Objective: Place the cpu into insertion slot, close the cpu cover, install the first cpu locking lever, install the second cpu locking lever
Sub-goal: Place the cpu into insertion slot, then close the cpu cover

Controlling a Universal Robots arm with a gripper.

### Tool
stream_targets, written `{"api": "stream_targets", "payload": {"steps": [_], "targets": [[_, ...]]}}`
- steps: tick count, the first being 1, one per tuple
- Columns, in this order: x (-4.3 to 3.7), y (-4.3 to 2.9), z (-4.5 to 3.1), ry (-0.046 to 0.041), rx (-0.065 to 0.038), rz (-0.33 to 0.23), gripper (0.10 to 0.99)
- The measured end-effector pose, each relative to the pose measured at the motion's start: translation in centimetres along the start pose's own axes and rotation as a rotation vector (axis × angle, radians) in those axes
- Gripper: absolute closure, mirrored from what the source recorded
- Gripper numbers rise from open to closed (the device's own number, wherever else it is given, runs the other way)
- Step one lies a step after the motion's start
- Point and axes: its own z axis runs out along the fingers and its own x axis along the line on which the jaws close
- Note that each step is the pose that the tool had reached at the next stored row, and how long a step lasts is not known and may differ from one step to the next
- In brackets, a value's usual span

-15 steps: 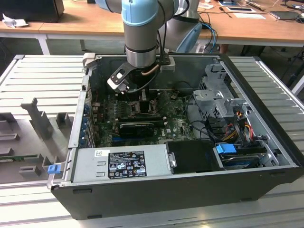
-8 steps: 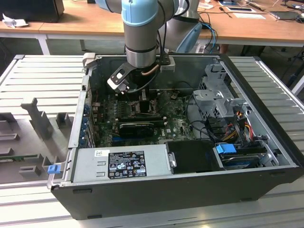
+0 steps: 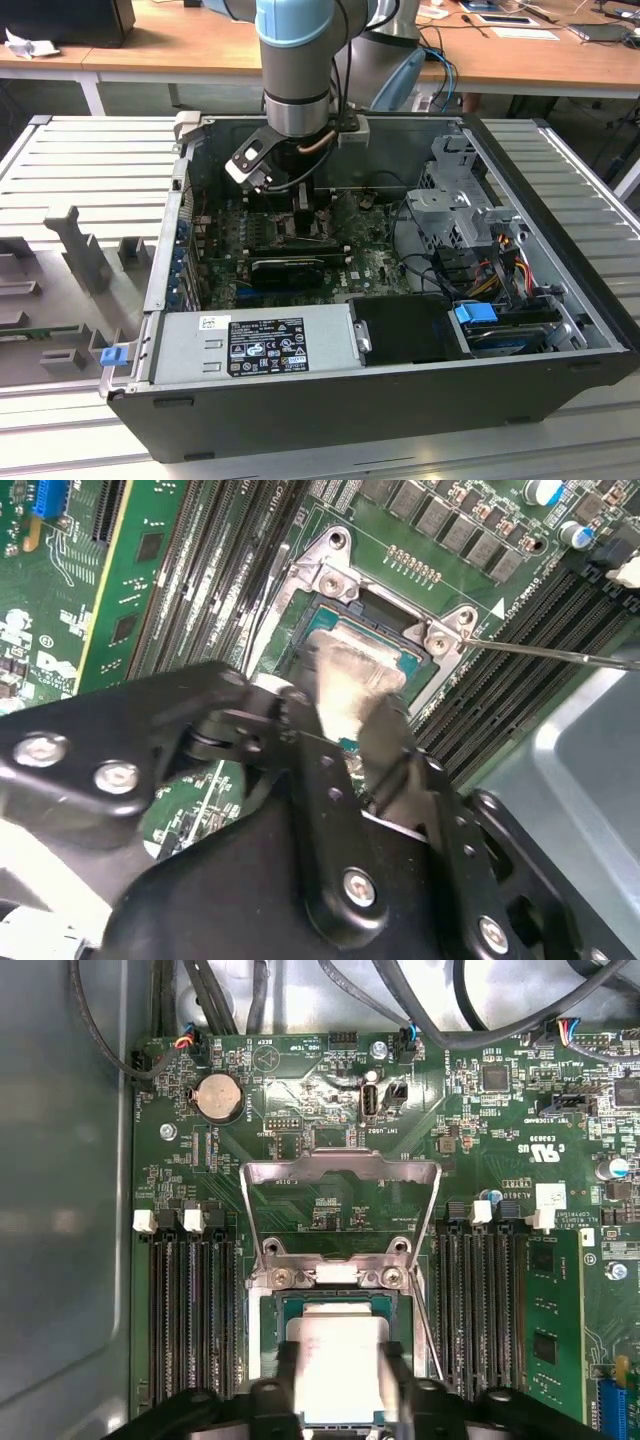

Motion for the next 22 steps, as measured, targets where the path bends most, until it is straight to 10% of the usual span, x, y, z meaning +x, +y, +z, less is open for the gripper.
{"api": "stream_targets", "payload": {"steps": [7, 18, 22], "targets": [[0.01, 0.04, -0.53, -0.0003, 0.001, 0.0, 0.98], [0.03, 0.13, -1.45, 0.0001, 0.001, 0.0, 0.98], [0.05, 1.25, -1.38, -0.0002, 0.005, 0.0, 0.98]]}}
